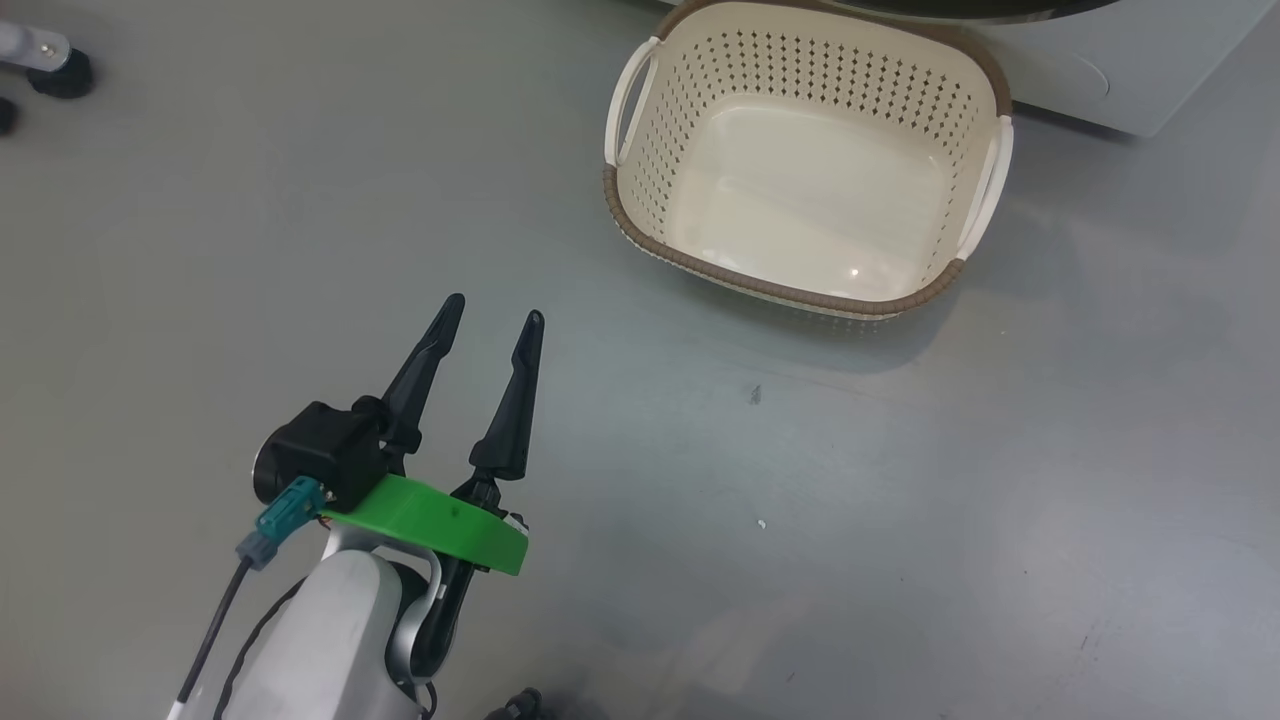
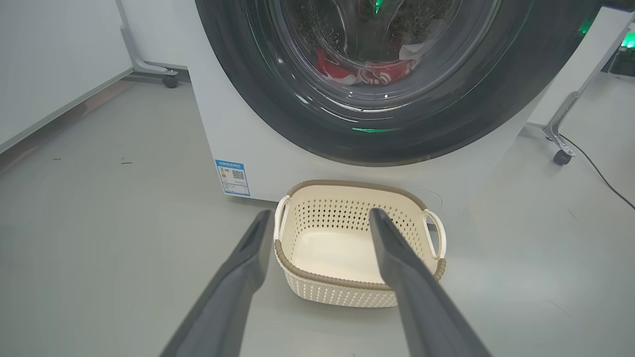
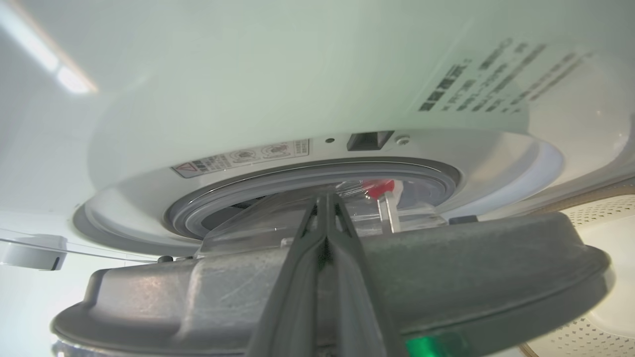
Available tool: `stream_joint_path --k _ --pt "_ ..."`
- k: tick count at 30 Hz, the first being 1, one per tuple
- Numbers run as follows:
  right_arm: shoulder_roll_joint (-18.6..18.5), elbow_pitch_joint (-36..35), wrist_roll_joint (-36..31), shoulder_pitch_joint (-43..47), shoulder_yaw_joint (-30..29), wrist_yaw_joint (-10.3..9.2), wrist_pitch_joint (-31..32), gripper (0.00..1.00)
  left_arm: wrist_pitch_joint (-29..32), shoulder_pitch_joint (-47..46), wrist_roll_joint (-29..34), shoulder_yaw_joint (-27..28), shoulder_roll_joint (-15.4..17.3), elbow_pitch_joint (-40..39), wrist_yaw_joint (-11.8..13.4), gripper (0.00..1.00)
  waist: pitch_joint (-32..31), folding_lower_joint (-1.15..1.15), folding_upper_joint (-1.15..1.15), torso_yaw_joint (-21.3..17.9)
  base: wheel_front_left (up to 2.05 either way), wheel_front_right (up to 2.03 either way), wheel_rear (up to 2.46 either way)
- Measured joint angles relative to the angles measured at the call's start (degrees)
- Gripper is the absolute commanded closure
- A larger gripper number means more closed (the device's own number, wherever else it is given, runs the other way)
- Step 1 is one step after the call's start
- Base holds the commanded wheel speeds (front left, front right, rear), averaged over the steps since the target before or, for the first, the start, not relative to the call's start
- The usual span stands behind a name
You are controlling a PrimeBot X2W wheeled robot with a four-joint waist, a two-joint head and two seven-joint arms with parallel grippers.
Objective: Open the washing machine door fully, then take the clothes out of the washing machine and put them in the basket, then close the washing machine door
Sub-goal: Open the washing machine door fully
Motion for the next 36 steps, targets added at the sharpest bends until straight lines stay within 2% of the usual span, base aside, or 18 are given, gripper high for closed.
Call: stream_joint_path --k 25,36 --pt "3.83 3.96 2.15 7.8 0.66 0.1 4.5 1.0 0.0 0.51 2.48 1.94 0.01 1.52 0.04 0.0 -6.67 0.0 0.0 -2.9 0.0 0.0 0.0" --pt "4.22 4.32 2.15 9.68 0.69 0.24 4.46 1.0 0.0 1.54 2.98 2.38 0.02 1.68 0.04 0.0 -8.88 0.0 0.0 -4.15 0.0 0.0 0.0"
